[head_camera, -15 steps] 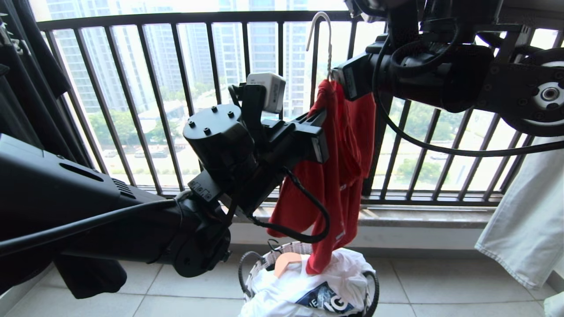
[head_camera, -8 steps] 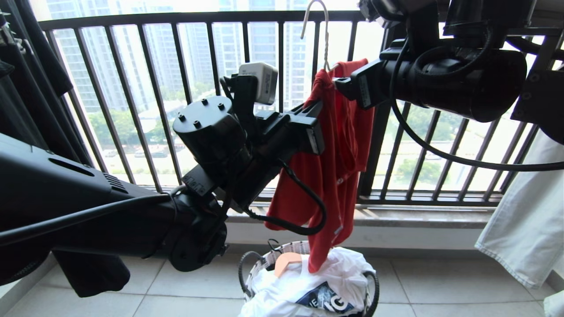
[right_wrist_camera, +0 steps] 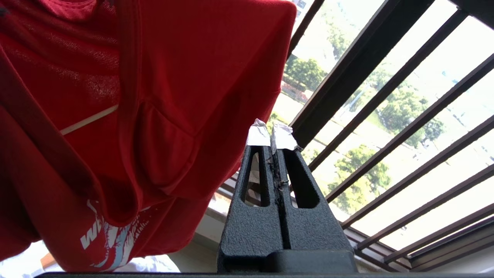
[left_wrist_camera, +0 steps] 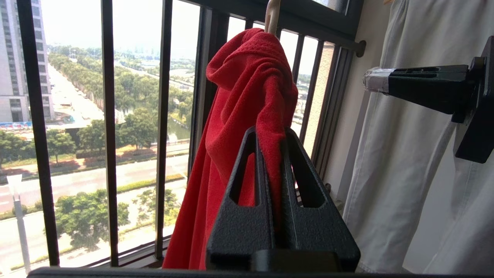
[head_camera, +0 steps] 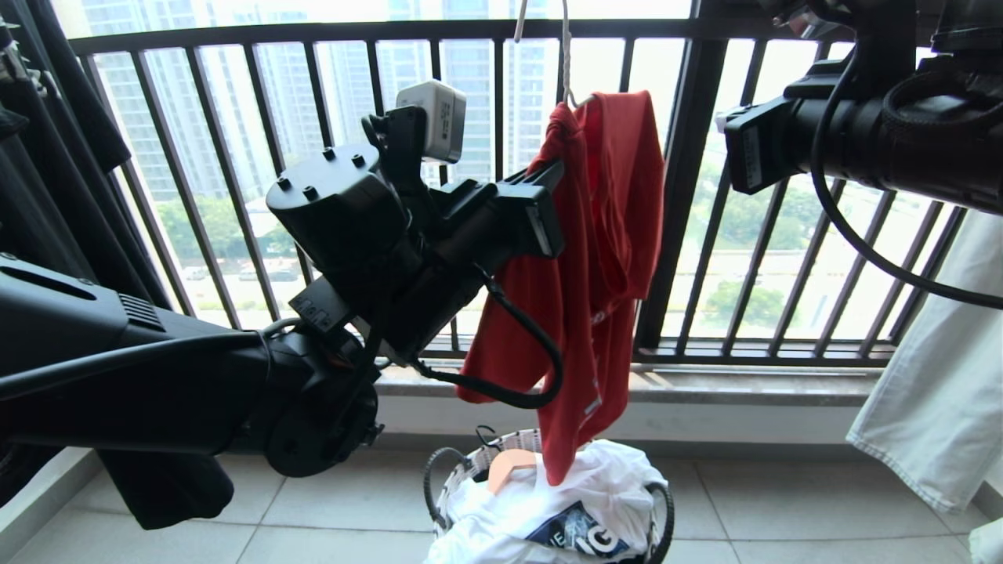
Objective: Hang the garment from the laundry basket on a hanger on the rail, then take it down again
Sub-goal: Hang the clothes rack on the clothesline
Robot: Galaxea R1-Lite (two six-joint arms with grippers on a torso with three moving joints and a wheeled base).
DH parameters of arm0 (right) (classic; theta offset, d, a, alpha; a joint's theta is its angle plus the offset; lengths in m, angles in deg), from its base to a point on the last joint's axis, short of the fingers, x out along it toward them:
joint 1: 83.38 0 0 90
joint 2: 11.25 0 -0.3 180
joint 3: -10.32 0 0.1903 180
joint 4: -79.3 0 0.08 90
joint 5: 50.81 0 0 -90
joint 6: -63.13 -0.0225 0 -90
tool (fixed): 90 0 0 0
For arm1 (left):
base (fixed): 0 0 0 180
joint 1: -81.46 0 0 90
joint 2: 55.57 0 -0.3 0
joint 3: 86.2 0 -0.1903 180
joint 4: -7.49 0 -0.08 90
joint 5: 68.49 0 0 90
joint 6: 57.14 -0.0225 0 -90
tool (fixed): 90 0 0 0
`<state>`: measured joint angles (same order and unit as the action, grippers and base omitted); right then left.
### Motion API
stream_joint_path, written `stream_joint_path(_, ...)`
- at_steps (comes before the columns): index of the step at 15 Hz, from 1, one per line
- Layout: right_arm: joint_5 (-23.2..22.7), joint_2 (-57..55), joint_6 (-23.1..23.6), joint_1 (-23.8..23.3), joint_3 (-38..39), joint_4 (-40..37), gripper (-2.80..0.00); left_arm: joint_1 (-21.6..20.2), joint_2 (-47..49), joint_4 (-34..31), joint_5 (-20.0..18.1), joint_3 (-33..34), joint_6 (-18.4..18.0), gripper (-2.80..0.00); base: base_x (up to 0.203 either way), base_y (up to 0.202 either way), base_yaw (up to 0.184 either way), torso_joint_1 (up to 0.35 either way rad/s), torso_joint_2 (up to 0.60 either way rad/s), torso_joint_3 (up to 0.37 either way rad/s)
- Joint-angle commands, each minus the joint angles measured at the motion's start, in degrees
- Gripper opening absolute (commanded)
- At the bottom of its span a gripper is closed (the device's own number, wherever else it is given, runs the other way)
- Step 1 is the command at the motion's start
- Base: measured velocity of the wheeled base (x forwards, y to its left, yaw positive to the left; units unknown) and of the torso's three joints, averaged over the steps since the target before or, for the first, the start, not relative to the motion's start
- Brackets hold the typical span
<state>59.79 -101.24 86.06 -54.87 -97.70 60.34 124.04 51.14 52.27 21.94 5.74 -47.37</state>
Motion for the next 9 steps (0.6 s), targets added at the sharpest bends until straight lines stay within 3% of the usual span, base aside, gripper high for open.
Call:
stream_joint_path(1, -4.42, 3.50, 0.05, -2.73, -0.38, -7.53, -2.80, -0.28, -2.43, -2.11, -2.55, 1.25, 2.09, -2.80, 0.000, 0.000, 0.000, 0.000, 0.00, 0.000)
stream_joint_path(6, -18.99, 5.76, 0.32, -7.97, -5.06, -21.18, -2.80, -2.71, -5.68, -4.01, -13.56, 4.91, 8.90, -2.80, 0.000, 0.000, 0.000, 0.000, 0.00, 0.000)
stream_joint_path(9, -26.43, 6.51, 3.04, -9.12, -8.85, -28.81, -2.80, -3.81, -6.70, -3.89, -17.99, 6.25, 12.27, -2.80, 0.000, 0.000, 0.000, 0.000, 0.00, 0.000)
